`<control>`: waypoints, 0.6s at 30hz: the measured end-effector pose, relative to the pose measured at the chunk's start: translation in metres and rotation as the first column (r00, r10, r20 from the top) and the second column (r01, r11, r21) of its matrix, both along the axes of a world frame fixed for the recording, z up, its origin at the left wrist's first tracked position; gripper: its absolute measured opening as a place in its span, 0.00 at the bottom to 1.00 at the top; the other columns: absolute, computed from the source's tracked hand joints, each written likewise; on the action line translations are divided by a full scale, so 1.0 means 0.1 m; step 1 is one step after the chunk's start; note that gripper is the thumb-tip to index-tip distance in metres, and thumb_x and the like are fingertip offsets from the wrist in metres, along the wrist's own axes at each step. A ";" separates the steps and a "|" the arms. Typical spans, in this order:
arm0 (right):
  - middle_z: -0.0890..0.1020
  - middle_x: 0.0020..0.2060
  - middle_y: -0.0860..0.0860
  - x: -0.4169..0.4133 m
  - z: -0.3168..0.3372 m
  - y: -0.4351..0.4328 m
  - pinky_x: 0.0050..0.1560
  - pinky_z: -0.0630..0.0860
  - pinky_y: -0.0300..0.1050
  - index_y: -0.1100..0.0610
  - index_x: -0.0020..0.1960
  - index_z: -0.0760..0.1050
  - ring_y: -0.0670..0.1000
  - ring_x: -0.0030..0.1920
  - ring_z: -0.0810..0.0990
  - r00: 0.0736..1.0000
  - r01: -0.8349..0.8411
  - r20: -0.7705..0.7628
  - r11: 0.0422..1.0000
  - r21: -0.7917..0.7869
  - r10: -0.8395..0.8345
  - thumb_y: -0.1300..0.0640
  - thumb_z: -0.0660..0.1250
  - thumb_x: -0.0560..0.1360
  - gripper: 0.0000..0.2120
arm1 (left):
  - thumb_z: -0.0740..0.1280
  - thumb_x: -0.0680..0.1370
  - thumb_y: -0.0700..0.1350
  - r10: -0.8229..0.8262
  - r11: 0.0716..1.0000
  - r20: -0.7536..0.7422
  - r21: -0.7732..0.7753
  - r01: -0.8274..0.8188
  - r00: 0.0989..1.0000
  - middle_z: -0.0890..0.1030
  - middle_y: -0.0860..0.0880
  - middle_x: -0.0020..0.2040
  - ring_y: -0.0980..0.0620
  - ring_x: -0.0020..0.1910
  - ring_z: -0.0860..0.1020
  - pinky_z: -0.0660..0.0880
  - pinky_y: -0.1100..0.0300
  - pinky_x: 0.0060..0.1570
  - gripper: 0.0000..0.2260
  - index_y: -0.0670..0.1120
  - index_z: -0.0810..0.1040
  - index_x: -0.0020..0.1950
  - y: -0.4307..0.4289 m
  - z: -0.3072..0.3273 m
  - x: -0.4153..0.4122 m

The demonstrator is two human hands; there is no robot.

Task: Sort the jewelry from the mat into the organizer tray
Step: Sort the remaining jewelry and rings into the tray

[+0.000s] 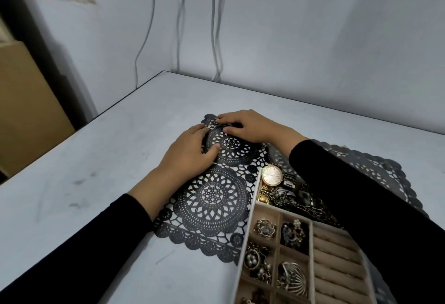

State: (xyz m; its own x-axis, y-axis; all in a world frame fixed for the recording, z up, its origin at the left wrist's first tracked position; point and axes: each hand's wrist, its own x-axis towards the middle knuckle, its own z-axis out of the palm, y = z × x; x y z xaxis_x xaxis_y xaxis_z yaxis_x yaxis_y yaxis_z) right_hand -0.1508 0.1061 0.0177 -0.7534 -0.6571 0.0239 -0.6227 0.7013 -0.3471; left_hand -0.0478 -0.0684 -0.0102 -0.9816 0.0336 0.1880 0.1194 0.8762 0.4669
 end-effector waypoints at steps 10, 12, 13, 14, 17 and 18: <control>0.84 0.50 0.48 0.00 -0.01 0.10 0.58 0.72 0.37 0.54 0.53 0.83 0.44 0.51 0.79 0.990 0.138 0.069 0.945 -0.295 -0.123 0.57 0.72 0.73 0.09 | 0.62 0.79 0.57 -0.024 0.999 0.001 0.021 0.024 1.000 0.65 0.52 0.76 0.52 0.73 0.65 0.63 0.56 0.70 0.26 0.47 0.67 0.75 0.00 -0.01 -0.02; 0.83 0.51 0.48 -0.01 -0.04 0.07 0.57 0.72 0.37 0.53 0.55 0.82 0.44 0.51 0.78 0.990 0.140 0.063 0.946 -0.293 -0.127 0.56 0.72 0.73 0.11 | 0.63 0.79 0.56 -0.037 0.999 0.000 0.028 0.037 0.999 0.66 0.52 0.76 0.52 0.73 0.66 0.64 0.56 0.70 0.26 0.47 0.68 0.74 0.00 -0.01 -0.02; 0.82 0.51 0.48 -0.02 -0.05 0.06 0.57 0.72 0.37 0.53 0.55 0.82 0.44 0.51 0.78 0.990 0.139 0.055 0.948 -0.286 -0.129 0.55 0.72 0.73 0.11 | 0.63 0.79 0.56 -0.045 0.998 -0.003 0.036 0.045 0.999 0.67 0.52 0.75 0.53 0.72 0.67 0.65 0.56 0.70 0.25 0.47 0.69 0.74 -0.01 -0.01 -0.02; 0.81 0.51 0.48 -0.03 -0.07 0.04 0.56 0.72 0.38 0.53 0.55 0.82 0.45 0.50 0.78 0.991 0.136 0.044 0.952 -0.275 -0.128 0.55 0.73 0.72 0.12 | 0.64 0.79 0.56 -0.056 0.997 -0.010 0.048 0.056 0.998 0.67 0.52 0.75 0.53 0.72 0.67 0.65 0.56 0.69 0.25 0.47 0.70 0.73 -0.01 -0.01 -0.01; 0.80 0.50 0.49 -0.03 -0.06 0.02 0.56 0.73 0.38 0.53 0.54 0.83 0.46 0.50 0.78 0.991 0.132 0.032 0.960 -0.247 -0.128 0.55 0.73 0.72 0.10 | 0.65 0.78 0.57 -0.091 0.993 -0.021 0.069 0.092 0.996 0.69 0.54 0.74 0.54 0.71 0.68 0.67 0.55 0.68 0.23 0.49 0.73 0.71 0.00 0.00 0.01; 0.80 0.49 0.49 -0.03 -0.05 0.02 0.55 0.72 0.38 0.53 0.53 0.83 0.46 0.50 0.78 0.991 0.135 0.036 0.962 -0.237 -0.130 0.56 0.73 0.72 0.10 | 0.64 0.78 0.58 -0.101 0.993 -0.020 0.058 0.102 0.995 0.69 0.55 0.74 0.54 0.71 0.68 0.68 0.55 0.68 0.24 0.50 0.72 0.71 0.00 0.01 0.01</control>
State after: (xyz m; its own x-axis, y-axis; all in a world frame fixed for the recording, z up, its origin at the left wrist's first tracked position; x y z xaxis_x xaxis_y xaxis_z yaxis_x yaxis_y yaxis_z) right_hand -0.1538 0.1078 0.0130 -0.8354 -0.5283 0.1517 -0.5208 0.6726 -0.5257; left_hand -0.0464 -0.0685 -0.0095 -0.9704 0.1208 0.2090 0.2142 0.8302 0.5147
